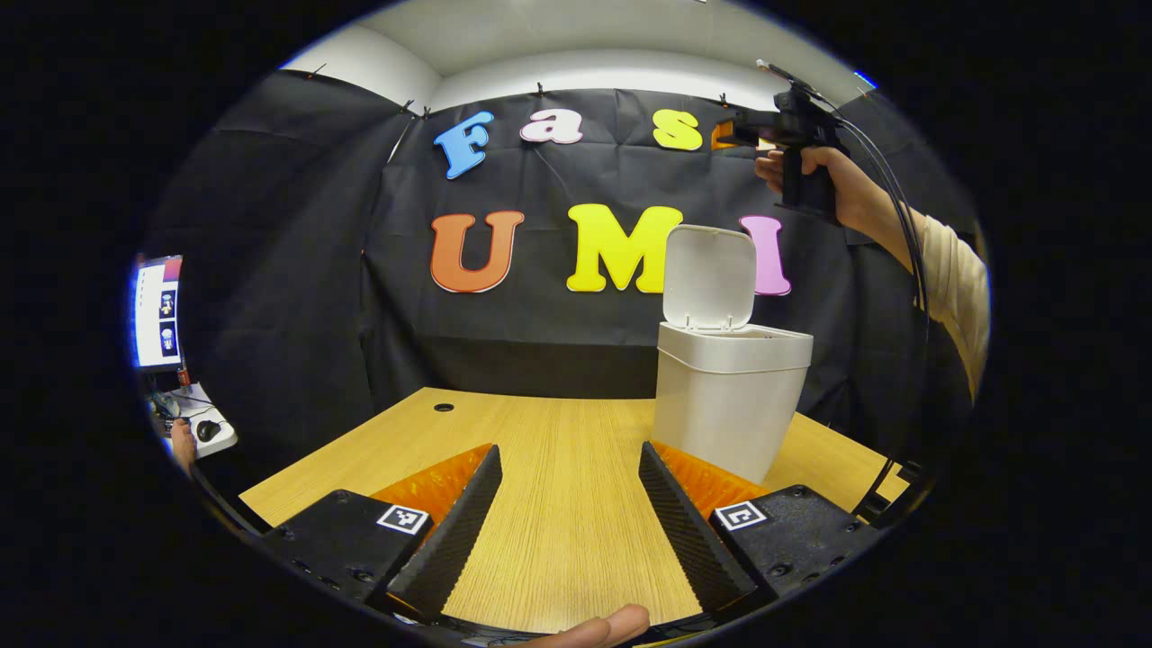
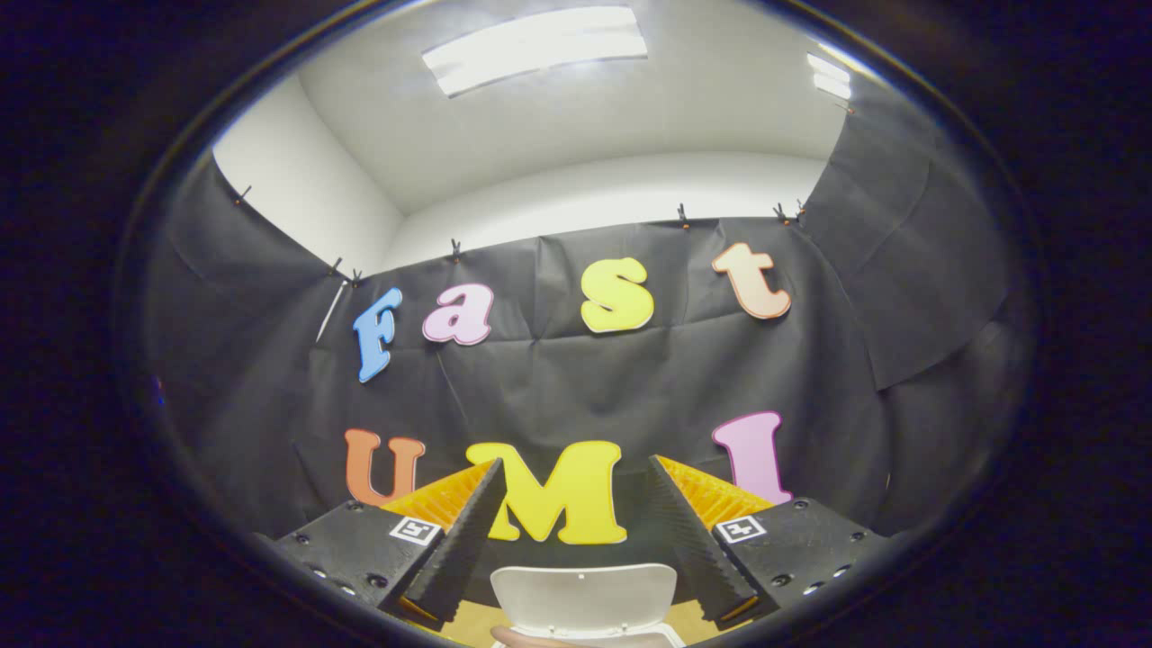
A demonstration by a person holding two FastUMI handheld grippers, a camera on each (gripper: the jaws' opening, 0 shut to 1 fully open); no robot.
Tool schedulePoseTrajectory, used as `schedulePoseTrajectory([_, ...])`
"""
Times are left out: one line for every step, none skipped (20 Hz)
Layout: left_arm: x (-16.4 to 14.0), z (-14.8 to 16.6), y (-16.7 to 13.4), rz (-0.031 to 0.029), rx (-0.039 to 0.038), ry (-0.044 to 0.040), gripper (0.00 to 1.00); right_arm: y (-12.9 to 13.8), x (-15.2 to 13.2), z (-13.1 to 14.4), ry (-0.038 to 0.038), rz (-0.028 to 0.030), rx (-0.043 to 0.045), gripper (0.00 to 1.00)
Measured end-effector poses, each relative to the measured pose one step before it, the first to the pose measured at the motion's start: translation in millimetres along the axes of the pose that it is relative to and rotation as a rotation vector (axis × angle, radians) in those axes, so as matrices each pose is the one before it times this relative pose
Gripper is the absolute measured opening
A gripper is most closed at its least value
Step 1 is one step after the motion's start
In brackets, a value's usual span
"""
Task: Press the lid of the desktop garbage bin to open it, pick up the crumpled paper on the desktop and throw it into the bin, then pick up the pop can on the desktop and drop it into the bin, and finally close the garbage bin lid.
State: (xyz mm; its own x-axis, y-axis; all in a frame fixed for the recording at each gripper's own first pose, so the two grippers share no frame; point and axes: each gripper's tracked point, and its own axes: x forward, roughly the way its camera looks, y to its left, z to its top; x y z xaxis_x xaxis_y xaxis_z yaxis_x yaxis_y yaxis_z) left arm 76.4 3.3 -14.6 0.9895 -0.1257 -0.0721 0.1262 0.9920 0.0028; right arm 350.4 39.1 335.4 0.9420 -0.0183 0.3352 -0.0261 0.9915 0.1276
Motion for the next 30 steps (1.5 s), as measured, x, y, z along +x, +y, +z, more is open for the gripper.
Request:
schedulePoseTrajectory([1.66, -1.23, 2.09, 0.00901, 0.00269, 0.00502, 0.99, -1.69, 11.31, -9.66, 0.02387, -0.01908, -0.00922, 0.96])
schedulePoseTrajectory([0.88, -1.15, 1.55, 0.00637, -0.00084, 0.00199, 0.99, -1.39, 9.68, -12.54, 0.0323, -0.02011, -0.02331, 0.96])
schedulePoseTrajectory([2.06, -1.67, 0.11, -0.00113, -0.00438, 0.0033, 0.99, -1.12, 10.5, -11.99, 0.02234, -0.01875, -0.02272, 0.96])
schedulePoseTrajectory([1.08, -0.95, -1.16, -0.00559, -0.00503, 0.0037, 0.99, -1.4, 9.77, -11.56, 0.02354, -0.01643, -0.02443, 0.96])
schedulePoseTrajectory([2.24, -0.49, 1.09, -0.00242, -0.00464, 0.00035, 1.0, -2.24, 9.72, -12.25, 0.02172, -0.01779, -0.02501, 0.96])
schedulePoseTrajectory([2.46, -0.4, 1.08, 0.00186, -0.00363, -0.00097, 0.99, -2.18, 8.58, -13.31, 0.02993, -0.01443, -0.02048, 0.96])
schedulePoseTrajectory([0.69, -0.66, 2.96, 0.00414, -0.00329, 0.00303, 0.99, -0.55, 5.67, -14.35, 0.03555, -0.00656, -0.01592, 0.96])
schedulePoseTrajectory([-0.83, -3.08, 1.28, 0.00533, -0.00273, 0.00461, 0.99, 3.45, 2.85, -9.22, 0.02381, 0.01542, -0.01186, 0.96])
schedulePoseTrajectory([2.54, -1.44, 4.36, 0.0096, -0.00254, 0.00519, 0.99, 5.32, 3.38, -8.25, 0.02506, 0.0222, -0.00766, 0.96])
schedulePoseTrajectory([2.09, -0.7, 4.51, 0.01425, -0.00105, 0.00273, 0.99, 1.19, 3.02, -12.11, 0.03635, 0.00906, -0.01299, 0.96])
schedulePoseTrajectory([1.37, -1.37, 3.79, 0.01455, -0.006, 0.00465, 0.99, 0.66, 2.73, -12.15, 0.03722, 0.00469, -0.01964, 0.96])
schedulePoseTrajectory([2.08, -3.4, 0.98, 0.00649, -0.00329, 0.00668, 0.99, 1.48, 1.85, -13.44, 0.04566, -0.00215, -0.02962, 0.96])
schedulePoseTrajectory([0.65, -1.59, -1.73, -0.00084, 0.00131, 0.00545, 0.99, 1.57, 2.19, -15.25, 0.04721, 0.00008, -0.04159, 0.94])
schedulePoseTrajectory([-1.22, 0.12, -2.35, -0.00276, 0.00303, -0.00067, 0.99, 1.81, -3.4, -3.2, 0.01247, 0.00952, -0.02532, 0.94])
schedulePoseTrajectory([-0.6, 2.77, -2.02, -0.00329, 0.00686, -0.00487, 0.98, -1.27, -1.46, 10.95, -0.02419, 0.00095, 0.01359, 0.99])
schedulePoseTrajectory([-0.51, -0.01, -1.21, -0.00317, 0.00585, -0.00387, 0.98, -1.17, 1.01, -4.38, 0.02101, -0.00412, 0.01676, 0.95])
schedulePoseTrajectory([-1.11, 0.98, -1.77, -0.00805, 0.00169, -0.00171, 0.98, 0.38, -4.51, -5.35, 0.02802, 0.0018, 0.0088, 0.93])
schedulePoseTrajectory([-0.08, -0.93, -2.72, -0.00964, 0.00013, -0.00167, 0.98, 0.9, -1.28, -0.17, 0.00243, 0.00242, 0.01781, 0.98])
schedulePoseTrajectory([-1.44, -0.01, -1.6, -0.00394, 0.00336, -0.00305, 0.98, -0.79, -1.13, -5.39, 0.01462, 0.00106, 0.015, 0.95])
schedulePoseTrajectory([-1.18, 1.47, 0.82, 0.00272, 0.00462, -0.005, 0.98, 0.69, -3.21, -0.96, 0.01052, 0.00708, 0.01112, 0.95])
schedulePoseTrajectory([-0.57, 1.13, 0.99, 0.00147, 0.00345, -0.00415, 0.98, -0.72, -3.08, -1.2, 0.00628, -0.00056, 0.0058, 0.95])
schedulePoseTrajectory([-1.06, 0.84, -0.04, 0.00135, 0.00117, -0.00396, 0.98, -0.69, -3.75, -0.63, 0.00618, -0.00007, 0.00165, 0.95])
schedulePoseTrajectory([-0.46, 0.49, 0.06, -0.00113, 0.00082, -0.00246, 0.98, -1.83, -4.01, -1.52, 0.00684, -0.01227, -0.00415, 0.95])
schedulePoseTrajectory([-0.39, 0.97, -1.85, -0.00269, 0.00015, -0.00381, 0.98, -1.11, -4.4, -1.61, 0.00796, -0.01281, -0.00657, 0.95])
schedulePoseTrajectory([-1.68, 0.23, -1.25, -0.00361, 0.00119, -0.00276, 0.98, 0.87, -4.02, -1.6, 0.00514, -0.0116, -0.00344, 0.95])
schedulePoseTrajectory([-0.47, 0.53, -2.95, -0.00682, -0.00262, -0.00438, 0.98, 2.71, -4.2, -2.64, 0.00904, -0.00104, -0.00639, 0.92])
schedulePoseTrajectory([-0.93, -0.28, -3.78, -0.01128, -0.00154, -0.00106, 0.98, 3.74, -3.15, -7.0, 0.0181, 0.00125, -0.01221, 0.95])
schedulePoseTrajectory([-1.22, 0.65, -4.33, -0.01137, 0.00188, -0.00134, 0.98, 0.64, -1.65, -9.19, 0.03079, -0.00895, -0.02789, 0.94])
schedulePoseTrajectory([-2.17, 1.48, -3.77, -0.01082, 0.00533, -0.0048, 0.98, -2.61, -0.42, -13.86, 0.0463, -0.02574, -0.04852, 0.97])
schedulePoseTrajectory([-1.64, 2.37, -2.15, -0.01045, 0.00551, -0.00859, 0.98, 2.74, -3.87, -11.56, 0.04568, 0.01074, -0.03286, 0.97])
